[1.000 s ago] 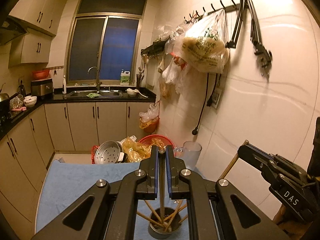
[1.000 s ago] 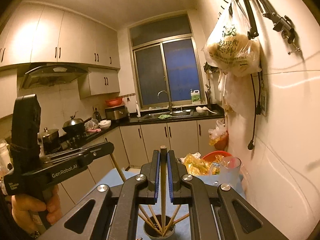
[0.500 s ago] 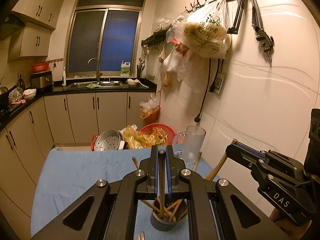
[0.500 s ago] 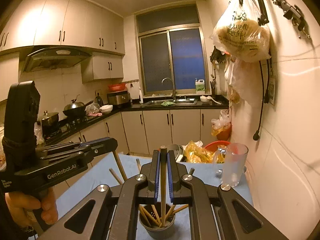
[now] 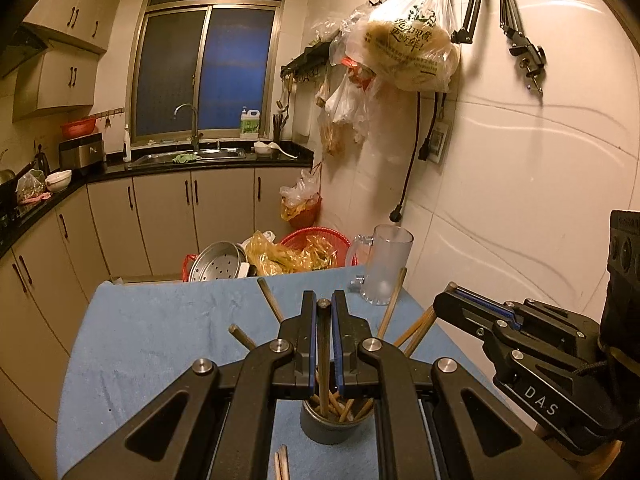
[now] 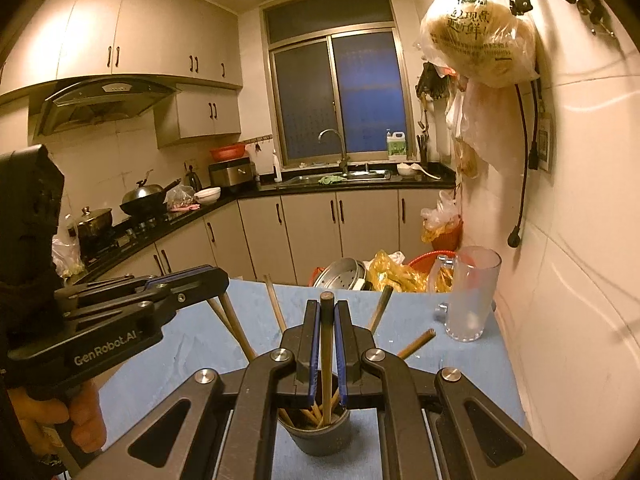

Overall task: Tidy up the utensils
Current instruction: 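Open both tools to release the chopsticks in the cup, then move both open tools back down to the chopsticks on the towel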

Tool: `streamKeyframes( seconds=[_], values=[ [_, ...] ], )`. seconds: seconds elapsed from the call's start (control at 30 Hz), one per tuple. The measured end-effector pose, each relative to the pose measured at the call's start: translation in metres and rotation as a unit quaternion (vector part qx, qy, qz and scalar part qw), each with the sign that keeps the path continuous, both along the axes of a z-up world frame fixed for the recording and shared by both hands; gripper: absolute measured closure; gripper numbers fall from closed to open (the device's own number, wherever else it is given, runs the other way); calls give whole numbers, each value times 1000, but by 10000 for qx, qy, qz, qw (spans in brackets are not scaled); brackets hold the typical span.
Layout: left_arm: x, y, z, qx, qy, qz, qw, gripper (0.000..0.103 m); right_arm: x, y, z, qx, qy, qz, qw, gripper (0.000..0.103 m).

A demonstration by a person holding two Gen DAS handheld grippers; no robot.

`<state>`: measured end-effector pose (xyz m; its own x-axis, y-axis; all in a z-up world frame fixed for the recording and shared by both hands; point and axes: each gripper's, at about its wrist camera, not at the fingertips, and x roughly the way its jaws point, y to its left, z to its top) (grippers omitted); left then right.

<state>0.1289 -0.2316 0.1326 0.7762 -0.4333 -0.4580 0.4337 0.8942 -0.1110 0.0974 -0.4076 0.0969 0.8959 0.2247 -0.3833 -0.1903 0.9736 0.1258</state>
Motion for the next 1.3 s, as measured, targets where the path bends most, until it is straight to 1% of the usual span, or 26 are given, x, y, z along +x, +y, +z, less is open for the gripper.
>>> streamKeyframes(
  seconds=[0.1,0.3,0.6,0.63,0.67,0.7,0.73,0.77,0.8,0.83,0.87,0.93,1.0,1.03,1.07,1.1,1.13,1.17,1.27,1.3],
  values=[
    [1,-1,-5,54,58,19,10000,96,2,0,-4,10,59,-12,10000,95],
    [-1,-1,-7,86,22,58,9999,95,2,-2,-11,68,197,-58,9998,93],
    [-8,-1,-8,167,19,89,9998,95,-6,-3,-13,131,232,-154,9995,92],
    [-9,0,-7,158,29,99,9998,95,-7,-3,-12,122,232,-165,9995,90],
    [-9,1,-7,144,50,104,9998,94,-8,-3,-11,127,228,-168,9995,85],
    [-11,3,-6,125,56,115,9998,93,-9,-3,-9,134,217,-180,9995,83],
    [-13,5,-5,107,49,131,9998,88,-12,-3,-7,145,192,-205,9995,80],
    [-15,7,-3,92,30,150,9998,81,-13,-4,-6,153,174,-222,9995,77],
    [-18,9,-1,76,5,180,9998,77,-16,-5,-3,178,147,-243,9994,76],
    [-21,12,0,56,-22,211,9998,69,-20,-5,-1,207,127,-263,9994,75],
    [-25,15,2,31,-49,234,9997,65,-22,-6,1,222,111,-275,9993,75],
    [-32,23,5,15,-85,275,9996,62,-31,-7,6,258,60,-290,9992,73],
    [-39,31,6,58,-84,346,9993,51,-41,-7,8,277,30,-301,9992,70],
    [-43,35,6,75,-77,384,9992,42,-46,-7,9,296,29,-297,9991,67],
    [-48,41,6,112,-17,426,9990,35,-51,-7,8,323,31,-289,9991,61],
    [-52,45,4,137,41,455,9989,35,-58,-7,7,363,59,-276,9989,55],
    [-56,51,2,176,121,461,9987,33,-64,-7,5,403,90,-261,9988,46],
    [-60,55,-2,255,239,457,9983,33,-70,-7,2,451,128,-243,9986,43],
    [-75,70,-19,480,528,576,9958,33,-84,-5,-10,624,302,-165,9975,40],
    [-80,76,-26,513,580,658,9948,33,-90,-4,-17,728,426,-111,9964,40]
  ],
)
